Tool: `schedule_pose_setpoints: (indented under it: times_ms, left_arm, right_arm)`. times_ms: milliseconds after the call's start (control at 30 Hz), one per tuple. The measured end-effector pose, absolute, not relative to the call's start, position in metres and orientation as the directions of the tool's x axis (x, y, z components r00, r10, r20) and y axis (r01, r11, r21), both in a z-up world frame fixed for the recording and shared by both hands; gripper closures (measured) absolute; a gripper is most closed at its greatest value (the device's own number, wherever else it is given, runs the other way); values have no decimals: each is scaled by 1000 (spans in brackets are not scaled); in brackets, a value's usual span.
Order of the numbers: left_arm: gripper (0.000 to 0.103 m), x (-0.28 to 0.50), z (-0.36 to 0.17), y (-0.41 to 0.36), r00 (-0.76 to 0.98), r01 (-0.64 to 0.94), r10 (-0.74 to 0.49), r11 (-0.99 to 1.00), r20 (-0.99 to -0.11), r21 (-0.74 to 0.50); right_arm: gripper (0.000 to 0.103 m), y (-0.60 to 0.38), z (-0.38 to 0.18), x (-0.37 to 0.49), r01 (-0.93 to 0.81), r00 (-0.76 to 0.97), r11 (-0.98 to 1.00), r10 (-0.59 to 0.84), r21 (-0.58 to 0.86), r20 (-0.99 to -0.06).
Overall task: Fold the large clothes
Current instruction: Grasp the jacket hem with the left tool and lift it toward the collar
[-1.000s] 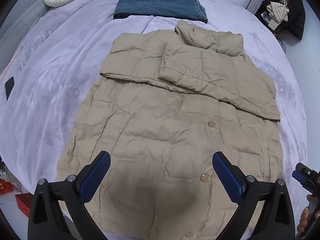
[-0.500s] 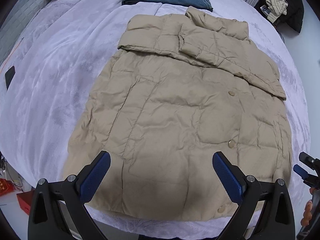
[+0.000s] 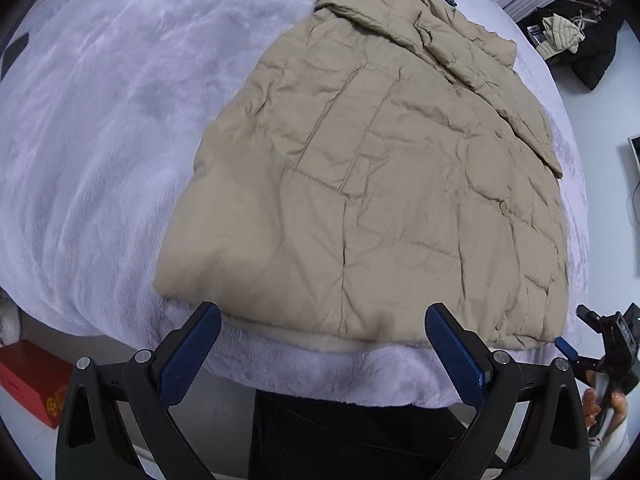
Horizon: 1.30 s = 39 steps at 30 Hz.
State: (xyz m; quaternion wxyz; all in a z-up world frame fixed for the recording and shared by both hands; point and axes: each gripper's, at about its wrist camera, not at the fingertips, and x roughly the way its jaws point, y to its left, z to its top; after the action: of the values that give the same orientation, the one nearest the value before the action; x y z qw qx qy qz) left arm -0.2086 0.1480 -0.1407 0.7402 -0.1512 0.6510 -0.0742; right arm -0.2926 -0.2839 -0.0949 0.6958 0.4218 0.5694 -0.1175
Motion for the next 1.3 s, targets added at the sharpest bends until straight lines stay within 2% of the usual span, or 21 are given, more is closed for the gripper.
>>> schedule_pose_setpoints:
  times_ms: [133, 633, 667, 700, 833, 933, 1000, 1033, 1067, 1100, 1167, 1200, 1233, 1267, 1300]
  left_arm:
    - [1, -220, -165, 163, 74, -153, -404, 899, -912, -411]
    - [1, -187, -186, 144, 88, -184, -527, 825, -845, -534]
    - [1, -186, -188, 141, 85, -187, -529, 824, -844, -535]
    - [1, -183, -190, 139, 83, -190, -529, 823, -844, -535]
    - [1, -176, -192, 133, 89, -185, -539, 817, -837, -546]
    - [3, -173, -189, 133, 112, -185, -548, 808, -829, -559]
    - [27, -169, -186, 131, 128, -180, -554, 803, -823, -568]
    - [50, -168, -185, 132, 127, -171, -558, 802, -820, -573]
    - [78, -166, -183, 133, 127, -162, -559, 803, -819, -573]
    - [86, -164, -180, 135, 128, -150, -560, 805, -818, -574]
    - [87, -162, -166, 139, 165, -119, -554, 810, -816, -574]
    - [87, -160, -157, 139, 183, -97, -550, 815, -815, -572]
    - [87, -159, -149, 140, 198, -79, -547, 818, -814, -569]
    - [87, -157, -141, 140, 213, -60, -546, 820, -810, -569]
    - [87, -155, -132, 139, 227, -43, -546, 821, -806, -569]
  right_arm:
    - [14, -289, -109, -312, 691, 344, 544, 331, 476, -879]
    - [13, -300, -154, -324, 777, 447, 306, 347, 550, -824]
    - [11, -300, -155, -321, 772, 465, 288, 352, 566, -813]
    - [0, -300, -156, -319, 763, 484, 273, 360, 586, -798]
    - [0, -293, -152, -303, 681, 594, 192, 420, 707, -686]
    - [0, -288, -148, -295, 676, 578, 223, 432, 703, -692]
    - [0, -287, -148, -292, 681, 554, 249, 439, 688, -707]
    - [0, -287, -148, -291, 685, 544, 257, 441, 682, -714]
    - [0, -287, -148, -291, 690, 537, 260, 443, 676, -718]
    - [0, -289, -148, -293, 693, 534, 257, 444, 673, -719]
    - [2, -294, -146, -297, 699, 539, 245, 438, 672, -720]
    - [9, -297, -144, -300, 700, 541, 242, 433, 672, -721]
    - [27, -299, -143, -300, 703, 539, 245, 430, 668, -724]
    - [41, -300, -142, -299, 708, 529, 249, 432, 661, -730]
    - [75, -301, -143, -298, 714, 520, 251, 435, 653, -736]
